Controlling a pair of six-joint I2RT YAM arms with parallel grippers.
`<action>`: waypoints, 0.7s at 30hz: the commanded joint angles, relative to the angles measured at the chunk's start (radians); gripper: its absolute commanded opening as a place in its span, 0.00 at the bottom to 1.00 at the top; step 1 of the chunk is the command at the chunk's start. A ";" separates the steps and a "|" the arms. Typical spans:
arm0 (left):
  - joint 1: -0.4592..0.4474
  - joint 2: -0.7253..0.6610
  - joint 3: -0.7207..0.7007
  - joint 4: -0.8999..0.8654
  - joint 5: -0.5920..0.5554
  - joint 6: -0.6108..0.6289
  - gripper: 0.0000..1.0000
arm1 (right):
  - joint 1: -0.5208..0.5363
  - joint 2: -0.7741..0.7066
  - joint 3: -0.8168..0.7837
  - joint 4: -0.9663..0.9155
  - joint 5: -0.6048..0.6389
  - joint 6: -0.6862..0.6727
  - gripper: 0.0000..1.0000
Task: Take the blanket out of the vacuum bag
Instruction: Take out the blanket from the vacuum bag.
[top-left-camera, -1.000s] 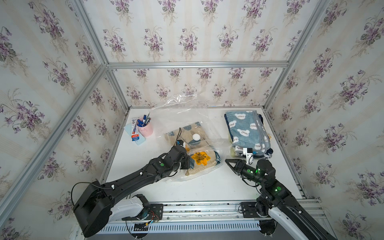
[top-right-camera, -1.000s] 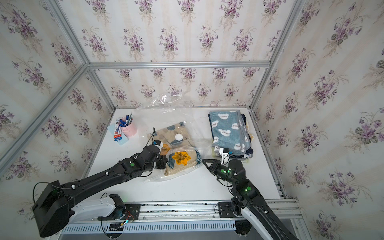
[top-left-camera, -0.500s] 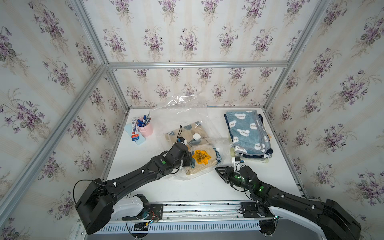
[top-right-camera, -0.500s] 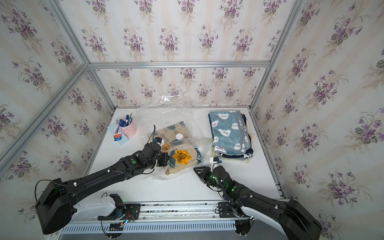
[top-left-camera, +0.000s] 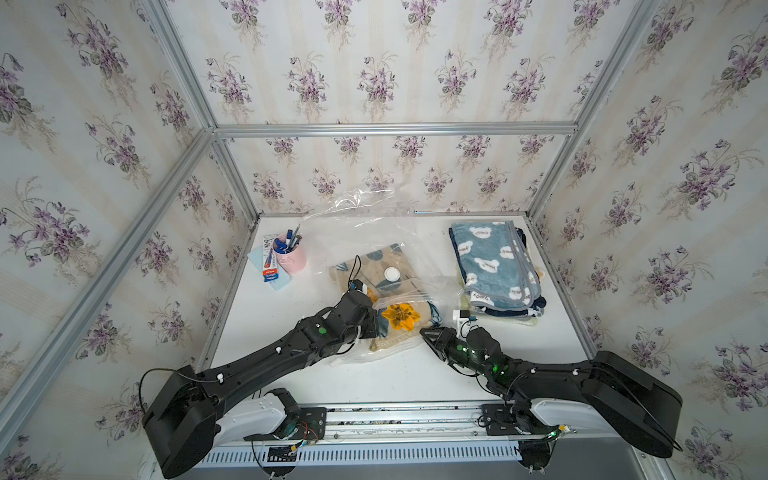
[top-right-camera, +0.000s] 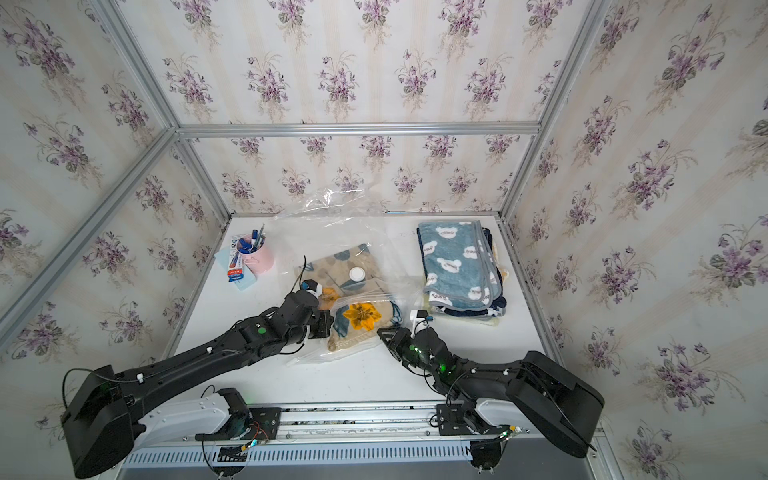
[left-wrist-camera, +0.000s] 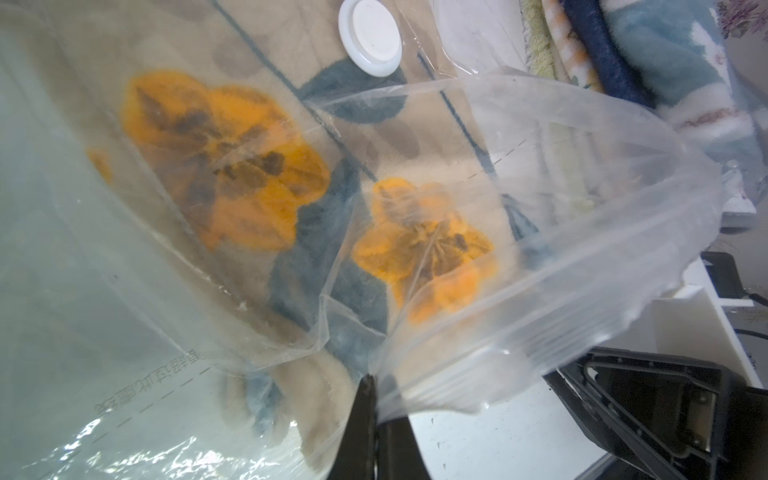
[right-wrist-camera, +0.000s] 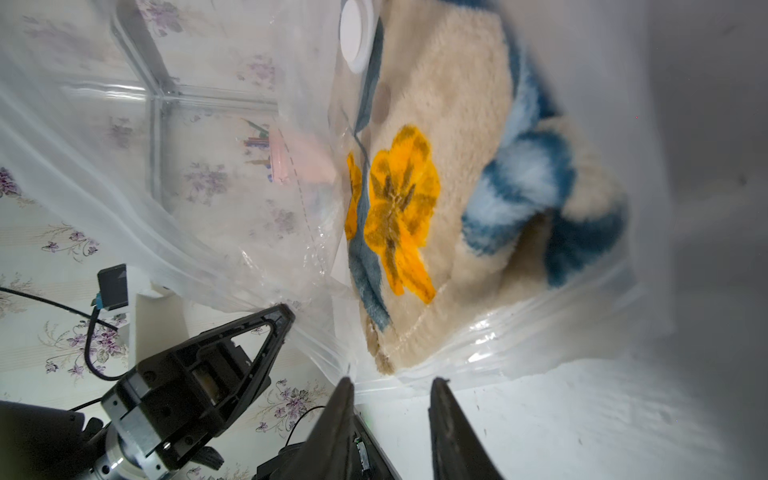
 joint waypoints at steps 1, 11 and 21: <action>0.000 0.001 0.018 -0.019 -0.018 0.012 0.00 | 0.004 0.067 0.017 0.129 0.013 0.008 0.33; -0.002 -0.001 0.012 -0.005 -0.020 -0.002 0.00 | 0.048 0.348 0.043 0.363 0.031 0.107 0.39; -0.029 -0.013 -0.039 0.049 -0.049 -0.035 0.00 | 0.081 0.548 0.032 0.574 0.078 0.159 0.44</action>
